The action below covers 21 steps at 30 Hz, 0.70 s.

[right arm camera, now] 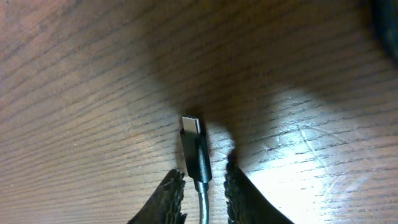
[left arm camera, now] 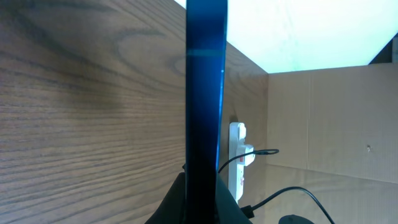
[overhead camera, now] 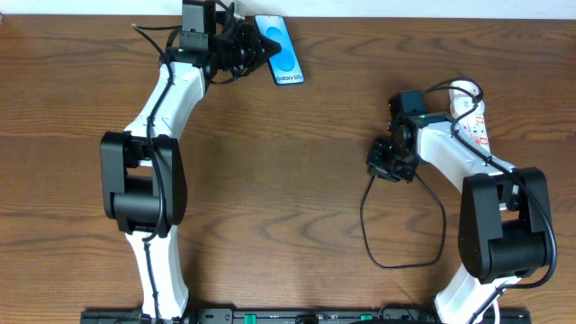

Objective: Plug charger to phone and switch on socket
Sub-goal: 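Lift the USB-C plug off the table with the right gripper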

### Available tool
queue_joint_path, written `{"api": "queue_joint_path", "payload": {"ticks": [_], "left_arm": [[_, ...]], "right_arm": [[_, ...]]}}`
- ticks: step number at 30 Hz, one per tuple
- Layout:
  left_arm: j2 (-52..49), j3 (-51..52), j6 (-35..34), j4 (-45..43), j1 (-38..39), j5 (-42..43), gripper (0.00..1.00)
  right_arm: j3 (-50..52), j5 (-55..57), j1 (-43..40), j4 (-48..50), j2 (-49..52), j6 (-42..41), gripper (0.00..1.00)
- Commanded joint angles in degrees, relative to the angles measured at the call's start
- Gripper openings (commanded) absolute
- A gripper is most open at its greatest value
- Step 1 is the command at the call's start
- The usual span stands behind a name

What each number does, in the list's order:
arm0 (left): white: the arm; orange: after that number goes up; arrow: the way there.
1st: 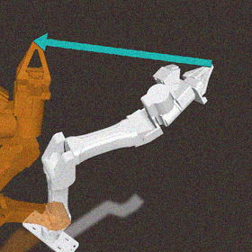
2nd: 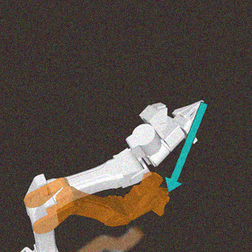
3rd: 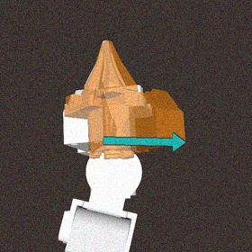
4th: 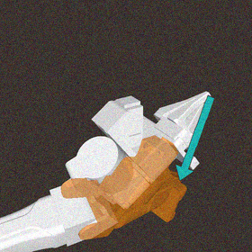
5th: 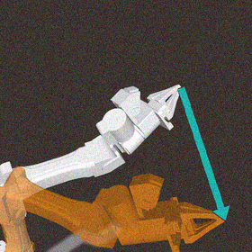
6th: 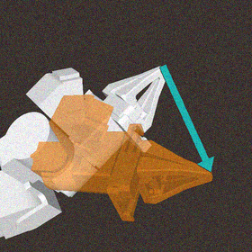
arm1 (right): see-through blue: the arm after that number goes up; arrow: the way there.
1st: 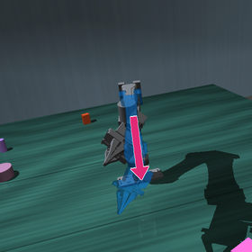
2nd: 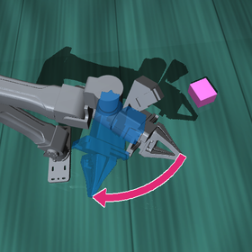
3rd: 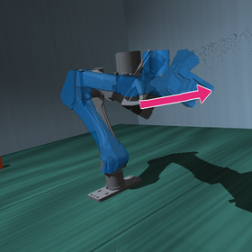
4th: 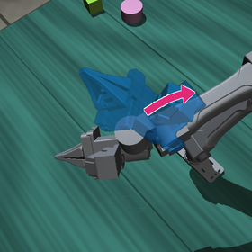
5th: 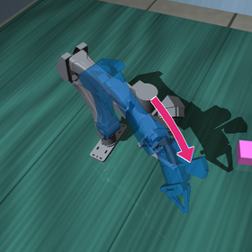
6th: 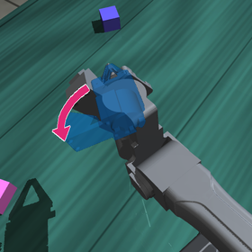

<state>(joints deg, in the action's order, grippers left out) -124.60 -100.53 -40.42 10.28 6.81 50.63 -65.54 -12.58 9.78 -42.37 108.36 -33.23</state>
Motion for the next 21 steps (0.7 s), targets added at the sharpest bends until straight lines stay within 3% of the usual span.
{"api": "queue_joint_path", "payload": {"ticks": [1, 11, 21], "left_arm": [[1.9, -0.1, 1.0, -0.2, 0.0, 0.7, 0.07], [1.9, -0.1, 1.0, -0.2, 0.0, 0.7, 0.07], [1.9, -0.1, 0.9, -0.3, 0.0, 1.2, 0.07]], "right_arm": [[0.8, -1.1, 0.1, 0.0, -0.3, -0.6, 0.2], [0.8, -1.1, 0.1, 0.0, -0.3, -1.0, 0.15], [0.8, -1.2, 0.1, 1.7, -0.3, -1.0, 0.02]]}}
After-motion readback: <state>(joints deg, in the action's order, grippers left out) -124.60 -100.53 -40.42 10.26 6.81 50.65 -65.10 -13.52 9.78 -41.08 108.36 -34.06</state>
